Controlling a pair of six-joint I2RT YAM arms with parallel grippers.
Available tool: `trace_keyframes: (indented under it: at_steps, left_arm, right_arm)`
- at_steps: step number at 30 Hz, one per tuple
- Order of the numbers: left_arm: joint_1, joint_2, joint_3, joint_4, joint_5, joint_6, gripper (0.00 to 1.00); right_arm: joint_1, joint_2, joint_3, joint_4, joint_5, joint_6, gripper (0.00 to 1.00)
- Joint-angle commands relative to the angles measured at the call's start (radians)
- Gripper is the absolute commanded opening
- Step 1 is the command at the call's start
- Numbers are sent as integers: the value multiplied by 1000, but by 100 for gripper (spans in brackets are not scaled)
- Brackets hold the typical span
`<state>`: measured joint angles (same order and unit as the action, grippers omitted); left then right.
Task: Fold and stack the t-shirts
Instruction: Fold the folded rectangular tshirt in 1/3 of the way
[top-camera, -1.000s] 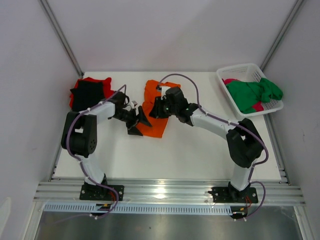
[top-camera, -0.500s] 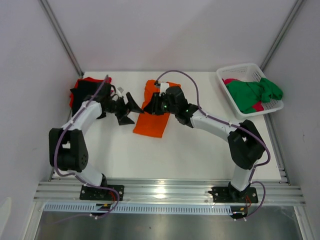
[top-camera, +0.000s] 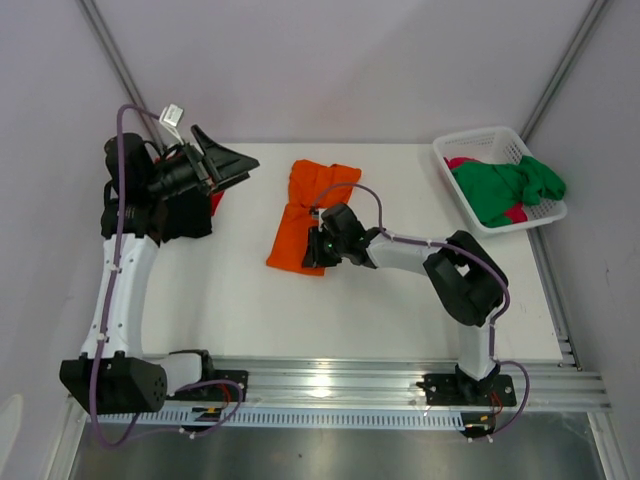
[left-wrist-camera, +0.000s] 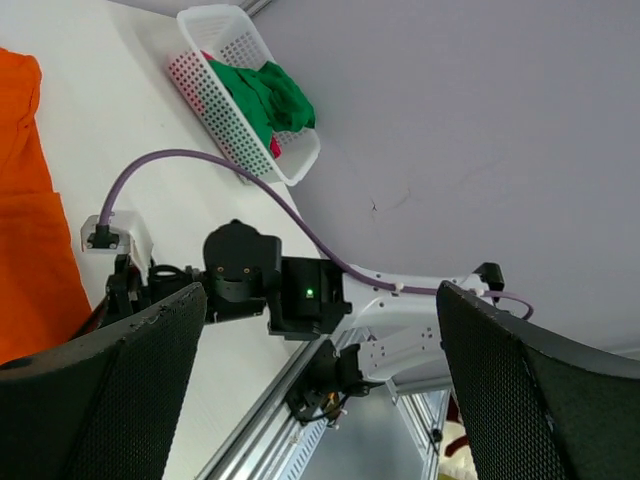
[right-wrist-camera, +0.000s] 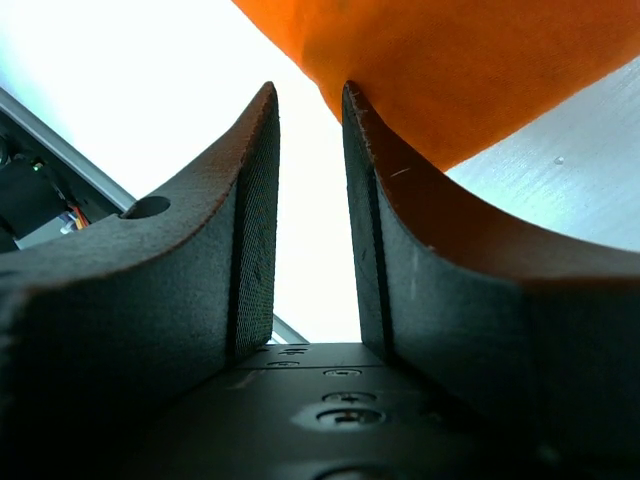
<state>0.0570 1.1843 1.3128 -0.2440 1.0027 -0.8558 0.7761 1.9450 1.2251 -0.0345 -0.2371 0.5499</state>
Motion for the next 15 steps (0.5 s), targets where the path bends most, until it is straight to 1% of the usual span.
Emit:
trace_keyframes:
  at_steps: [1, 5, 13, 15]
  left_arm:
    - [14, 31, -41, -15, -4, 11, 99]
    - [15, 21, -98, 43, 11, -26, 98]
    - [15, 12, -73, 32, 20, -8, 99]
    - [15, -3, -79, 73, 48, -20, 99]
  right_arm:
    - [2, 0, 19, 50, -13, 1, 32]
    - [3, 11, 27, 61, -25, 5, 32]
    - [2, 28, 47, 39, -21, -14, 31]
    - [-1, 63, 77, 28, -13, -24, 32]
